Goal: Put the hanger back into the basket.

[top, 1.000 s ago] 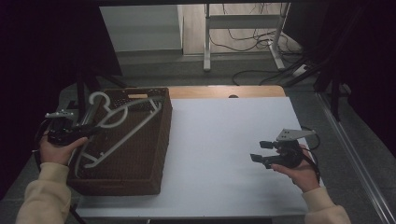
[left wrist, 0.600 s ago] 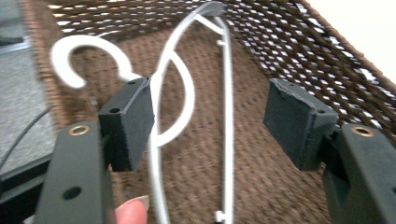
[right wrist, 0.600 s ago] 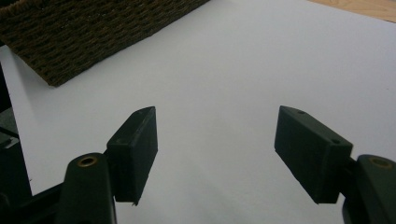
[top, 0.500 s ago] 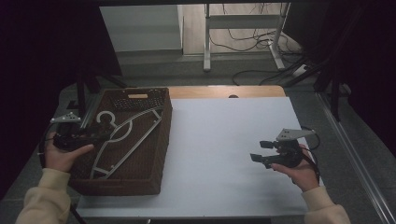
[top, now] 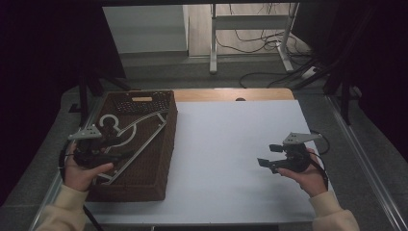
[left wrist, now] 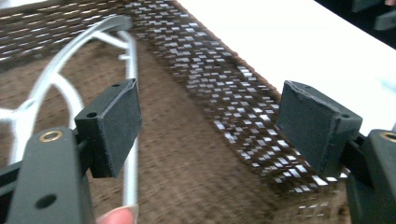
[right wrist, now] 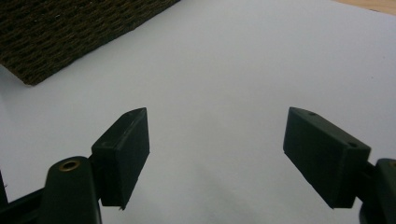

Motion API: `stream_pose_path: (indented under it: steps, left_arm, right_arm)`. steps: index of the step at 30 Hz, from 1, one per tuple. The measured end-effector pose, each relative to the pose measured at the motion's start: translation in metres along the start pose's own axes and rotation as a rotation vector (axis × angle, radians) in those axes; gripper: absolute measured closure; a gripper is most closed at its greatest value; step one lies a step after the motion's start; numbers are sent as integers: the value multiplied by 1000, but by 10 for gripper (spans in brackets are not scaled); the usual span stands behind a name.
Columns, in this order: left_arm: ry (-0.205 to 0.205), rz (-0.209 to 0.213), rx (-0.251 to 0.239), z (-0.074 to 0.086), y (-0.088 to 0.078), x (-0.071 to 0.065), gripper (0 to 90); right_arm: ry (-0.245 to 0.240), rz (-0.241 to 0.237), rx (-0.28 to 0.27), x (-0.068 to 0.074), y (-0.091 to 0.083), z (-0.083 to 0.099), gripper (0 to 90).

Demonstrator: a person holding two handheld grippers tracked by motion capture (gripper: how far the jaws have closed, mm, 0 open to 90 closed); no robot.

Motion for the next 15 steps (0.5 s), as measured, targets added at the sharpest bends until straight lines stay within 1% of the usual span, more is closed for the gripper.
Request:
stream_pose_path:
  steps: [3,8,12,15]
  left_arm:
    - [17,14,-3,0,7,-14,217]
    - [43,25,14,0,21,-32,213]
    - [48,31,35,0,30,-43,205]
    - [56,37,44,2,36,-52,201]
  right_arm:
    - [-5,7,-3,3,-2,0,215]
    - [4,18,-12,5,-7,3,211]
    - [16,32,-12,5,-10,10,206]
    - [36,40,-14,7,-13,16,202]
Point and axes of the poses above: each handheld gripper's, and its own axes: y roughly forward along the jaws, z roughly out of its underside, x roughly to its left, the point moved 4 cm from there along y, roughly forward along the jaws
